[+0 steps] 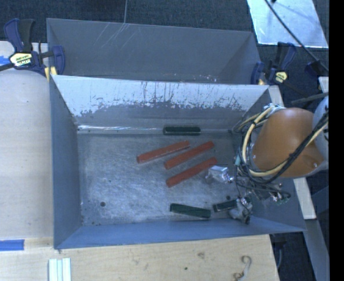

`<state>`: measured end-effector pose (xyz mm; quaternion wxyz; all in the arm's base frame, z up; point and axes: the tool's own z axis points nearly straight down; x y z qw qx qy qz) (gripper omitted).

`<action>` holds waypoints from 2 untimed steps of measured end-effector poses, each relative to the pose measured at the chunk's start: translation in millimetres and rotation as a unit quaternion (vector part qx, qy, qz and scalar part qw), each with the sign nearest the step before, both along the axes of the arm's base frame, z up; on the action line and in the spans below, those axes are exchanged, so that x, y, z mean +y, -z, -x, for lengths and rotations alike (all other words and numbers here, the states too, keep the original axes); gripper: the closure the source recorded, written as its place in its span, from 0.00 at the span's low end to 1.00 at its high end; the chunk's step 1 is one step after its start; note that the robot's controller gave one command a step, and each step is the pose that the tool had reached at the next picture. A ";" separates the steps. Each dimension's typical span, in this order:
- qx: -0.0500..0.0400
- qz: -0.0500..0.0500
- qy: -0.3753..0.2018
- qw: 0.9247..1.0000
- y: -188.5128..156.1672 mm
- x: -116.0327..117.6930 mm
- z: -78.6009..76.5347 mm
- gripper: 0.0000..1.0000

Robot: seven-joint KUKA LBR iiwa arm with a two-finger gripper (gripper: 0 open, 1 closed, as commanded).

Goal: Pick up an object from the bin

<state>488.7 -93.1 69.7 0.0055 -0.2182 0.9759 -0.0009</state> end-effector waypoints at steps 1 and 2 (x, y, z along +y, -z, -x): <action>0.002 0.000 0.001 1.000 -0.6 -0.4 -1.6 0.00; 0.002 0.000 0.001 1.000 -0.8 -0.2 -1.6 1.00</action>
Offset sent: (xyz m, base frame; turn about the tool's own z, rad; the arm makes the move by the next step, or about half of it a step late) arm 0.0000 0.0000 0.0000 0.0000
